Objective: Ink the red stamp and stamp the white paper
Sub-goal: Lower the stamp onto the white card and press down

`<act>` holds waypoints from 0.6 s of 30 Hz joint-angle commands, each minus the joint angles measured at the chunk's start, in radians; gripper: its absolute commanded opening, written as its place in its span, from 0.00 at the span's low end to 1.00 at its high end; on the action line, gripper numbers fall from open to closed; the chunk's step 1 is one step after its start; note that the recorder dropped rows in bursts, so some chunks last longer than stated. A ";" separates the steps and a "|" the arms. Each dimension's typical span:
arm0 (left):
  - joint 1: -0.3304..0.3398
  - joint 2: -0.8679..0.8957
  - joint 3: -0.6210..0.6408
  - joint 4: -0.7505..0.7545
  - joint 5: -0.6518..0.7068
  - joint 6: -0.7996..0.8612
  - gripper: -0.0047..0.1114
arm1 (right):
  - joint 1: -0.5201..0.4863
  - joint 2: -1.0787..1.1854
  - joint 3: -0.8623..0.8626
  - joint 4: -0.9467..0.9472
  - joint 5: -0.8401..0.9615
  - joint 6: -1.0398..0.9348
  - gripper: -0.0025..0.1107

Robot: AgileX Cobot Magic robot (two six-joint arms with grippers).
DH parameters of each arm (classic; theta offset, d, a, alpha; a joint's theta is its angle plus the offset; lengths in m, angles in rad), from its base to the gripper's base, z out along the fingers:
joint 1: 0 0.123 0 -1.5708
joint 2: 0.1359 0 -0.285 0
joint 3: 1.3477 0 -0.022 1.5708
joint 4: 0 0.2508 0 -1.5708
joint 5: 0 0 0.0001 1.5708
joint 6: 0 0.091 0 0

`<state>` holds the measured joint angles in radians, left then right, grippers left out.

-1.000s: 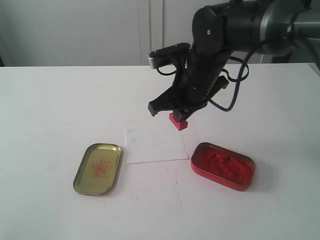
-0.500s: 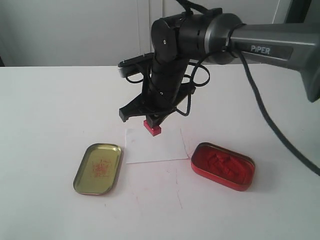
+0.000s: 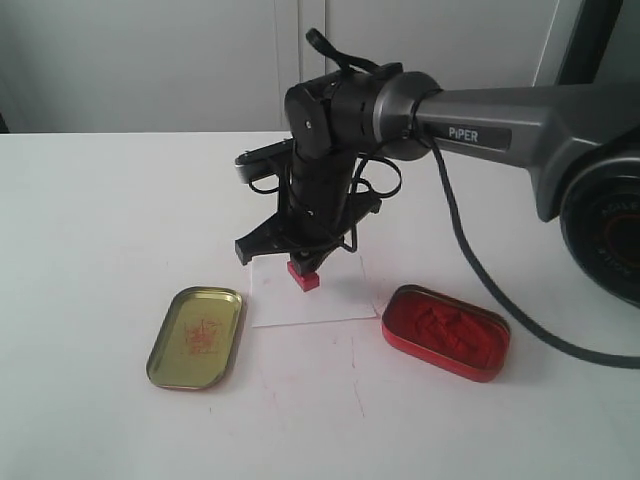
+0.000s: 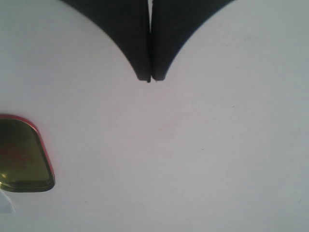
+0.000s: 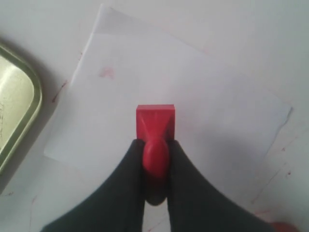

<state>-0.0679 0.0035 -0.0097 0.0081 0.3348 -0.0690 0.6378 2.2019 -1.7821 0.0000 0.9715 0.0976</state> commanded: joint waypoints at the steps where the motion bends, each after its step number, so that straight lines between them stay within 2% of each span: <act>1: 0.001 -0.003 0.010 0.000 0.016 -0.002 0.04 | 0.000 0.009 -0.008 -0.030 -0.020 0.022 0.02; 10: 0.001 -0.003 0.010 0.000 0.016 -0.002 0.04 | 0.000 0.023 -0.008 -0.041 -0.043 0.038 0.02; 18: 0.001 -0.003 0.010 0.000 0.016 -0.002 0.04 | 0.000 0.136 -0.008 -0.044 -0.018 0.038 0.02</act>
<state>-0.0679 0.0035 -0.0097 0.0081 0.3348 -0.0690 0.6378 2.2751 -1.7985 -0.0358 0.9365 0.1311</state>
